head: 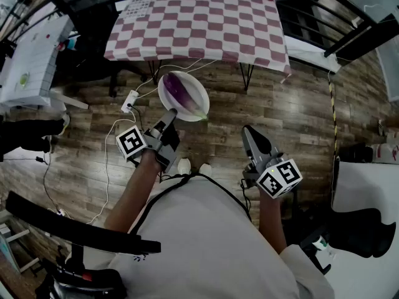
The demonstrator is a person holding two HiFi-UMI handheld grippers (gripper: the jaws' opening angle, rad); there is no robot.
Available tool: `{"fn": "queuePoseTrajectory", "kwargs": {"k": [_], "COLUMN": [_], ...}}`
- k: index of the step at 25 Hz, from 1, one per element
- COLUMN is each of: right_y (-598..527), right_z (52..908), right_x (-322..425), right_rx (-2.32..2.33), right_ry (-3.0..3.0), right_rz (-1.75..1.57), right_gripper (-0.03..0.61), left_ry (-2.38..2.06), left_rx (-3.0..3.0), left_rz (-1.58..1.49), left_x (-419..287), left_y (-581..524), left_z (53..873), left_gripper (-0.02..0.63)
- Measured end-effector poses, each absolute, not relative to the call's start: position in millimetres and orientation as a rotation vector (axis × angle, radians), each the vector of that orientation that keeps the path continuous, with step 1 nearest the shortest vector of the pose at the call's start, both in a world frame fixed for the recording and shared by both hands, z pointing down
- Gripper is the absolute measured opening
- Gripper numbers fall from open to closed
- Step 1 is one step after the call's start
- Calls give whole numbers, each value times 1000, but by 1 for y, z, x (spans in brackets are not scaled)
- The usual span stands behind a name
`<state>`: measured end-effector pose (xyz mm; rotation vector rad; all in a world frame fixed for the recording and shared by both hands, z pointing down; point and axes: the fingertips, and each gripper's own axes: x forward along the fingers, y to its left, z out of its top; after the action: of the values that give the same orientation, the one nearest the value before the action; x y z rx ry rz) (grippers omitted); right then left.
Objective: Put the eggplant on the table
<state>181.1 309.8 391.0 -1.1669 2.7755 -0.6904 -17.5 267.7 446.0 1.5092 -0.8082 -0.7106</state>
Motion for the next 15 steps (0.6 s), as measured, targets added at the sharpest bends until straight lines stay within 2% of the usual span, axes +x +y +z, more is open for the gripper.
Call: {"fn": "queuePoseTrajectory", "kwargs": {"k": [15], "right_y": [335], "right_z": [388], "right_x": [169], "right_rx": [-1187], "right_ry": [2721], "right_rz": [-703], "right_gripper": [8], "left_ry": [-818], "left_rx": [1488], "left_rz": [-697], "left_x": [-34], "left_y": [303], "left_z": [449], "left_gripper": [23]}}
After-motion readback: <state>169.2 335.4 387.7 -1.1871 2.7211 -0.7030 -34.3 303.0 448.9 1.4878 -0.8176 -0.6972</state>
